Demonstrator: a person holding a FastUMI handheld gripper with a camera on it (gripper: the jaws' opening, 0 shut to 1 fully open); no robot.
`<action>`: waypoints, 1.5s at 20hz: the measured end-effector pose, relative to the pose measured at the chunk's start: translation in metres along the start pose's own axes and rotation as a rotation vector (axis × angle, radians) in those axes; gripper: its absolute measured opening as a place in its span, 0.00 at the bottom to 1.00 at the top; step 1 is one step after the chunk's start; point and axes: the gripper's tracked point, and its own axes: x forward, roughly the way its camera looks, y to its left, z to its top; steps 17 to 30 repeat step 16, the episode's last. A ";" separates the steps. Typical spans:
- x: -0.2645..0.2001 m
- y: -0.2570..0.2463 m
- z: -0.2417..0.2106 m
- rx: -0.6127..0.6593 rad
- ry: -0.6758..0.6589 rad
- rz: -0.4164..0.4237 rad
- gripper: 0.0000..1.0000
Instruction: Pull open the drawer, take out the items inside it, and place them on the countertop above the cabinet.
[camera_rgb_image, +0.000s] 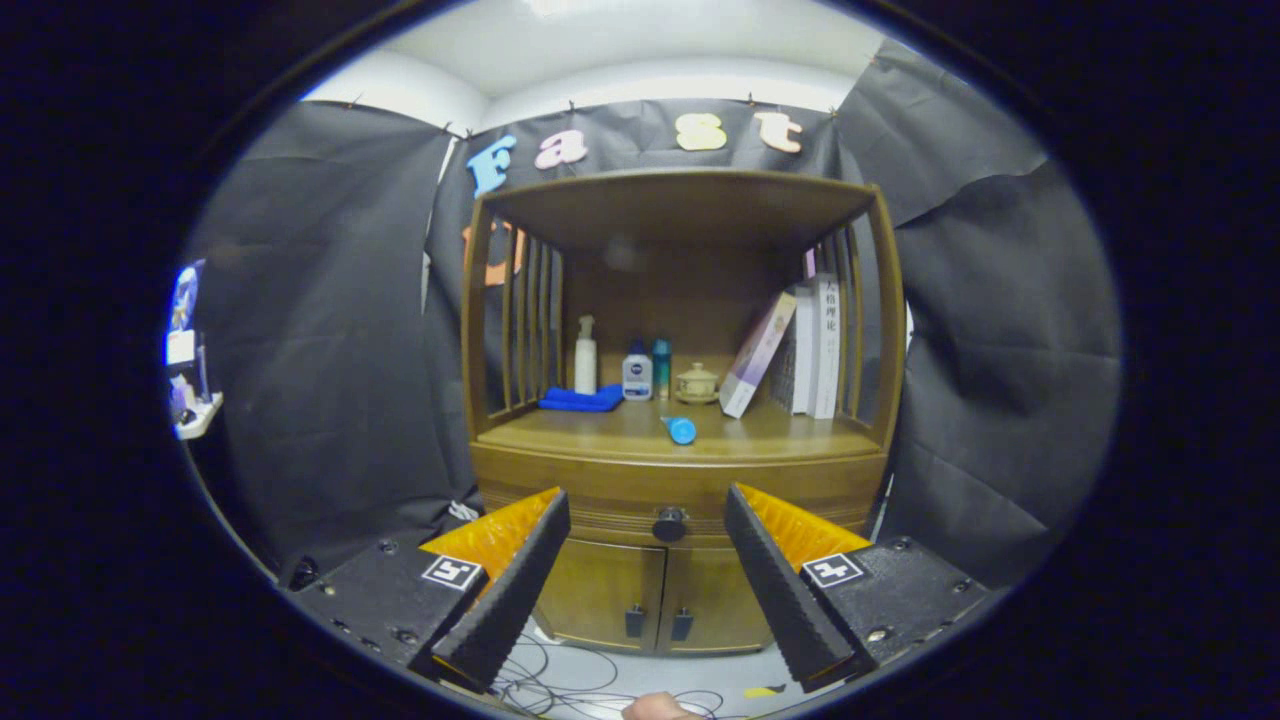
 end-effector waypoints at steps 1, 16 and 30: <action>-0.013 0.001 0.005 -0.008 -0.013 0.005 1.00; -0.136 -0.014 0.014 0.004 -0.076 0.024 1.00; -0.136 -0.014 0.014 0.004 -0.076 0.024 1.00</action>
